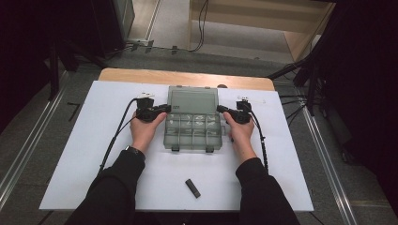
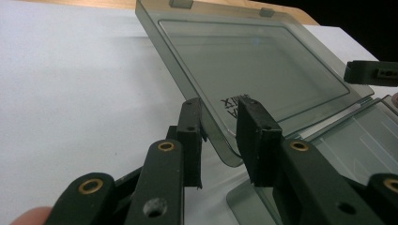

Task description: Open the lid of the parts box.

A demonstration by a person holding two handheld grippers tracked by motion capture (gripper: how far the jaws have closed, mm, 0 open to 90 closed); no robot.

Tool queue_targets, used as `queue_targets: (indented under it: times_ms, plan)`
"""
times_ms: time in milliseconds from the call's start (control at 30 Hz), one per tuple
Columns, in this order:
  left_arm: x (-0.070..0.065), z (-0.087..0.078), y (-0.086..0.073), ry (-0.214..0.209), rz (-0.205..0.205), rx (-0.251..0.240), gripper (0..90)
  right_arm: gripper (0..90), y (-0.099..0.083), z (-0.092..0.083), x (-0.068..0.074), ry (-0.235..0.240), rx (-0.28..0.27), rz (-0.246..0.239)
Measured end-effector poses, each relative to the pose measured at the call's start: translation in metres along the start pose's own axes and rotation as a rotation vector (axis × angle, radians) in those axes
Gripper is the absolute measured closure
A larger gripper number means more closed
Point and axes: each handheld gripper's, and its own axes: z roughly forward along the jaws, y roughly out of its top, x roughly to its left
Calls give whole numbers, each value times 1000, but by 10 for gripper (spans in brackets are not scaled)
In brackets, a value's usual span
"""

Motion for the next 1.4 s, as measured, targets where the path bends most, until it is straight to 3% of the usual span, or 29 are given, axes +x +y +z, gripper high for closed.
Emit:
queue_targets:
  times_ms: [367,467,533,667,933,1100,1167,1233,1400]
  plan:
    - [-1,-1,0,24,9,6,678,771,0,0,1,-17,2,4]
    - [0,-3,1,28,10,0,569,667,-1,-4,2,-38,-39,-1]
    - [-2,-5,2,28,36,-10,501,586,-1,-7,2,-44,-61,1]
    - [-7,-11,1,22,81,-44,386,460,-1,-12,5,-69,-91,-54]
    - [-6,-29,-4,-27,98,-82,122,117,-1,-25,16,-84,-103,-140]
    - [-9,-41,-7,-51,134,-81,71,85,-7,-34,24,-105,-120,-211]
    - [-12,-46,-8,-58,149,-82,54,0,-10,-37,28,-102,-125,-232]
    - [-14,-50,-10,-72,160,-83,0,0,-13,-40,32,-80,-136,-249]
    - [-18,-61,-15,-103,180,-89,0,0,-20,-49,39,-74,-159,-293]
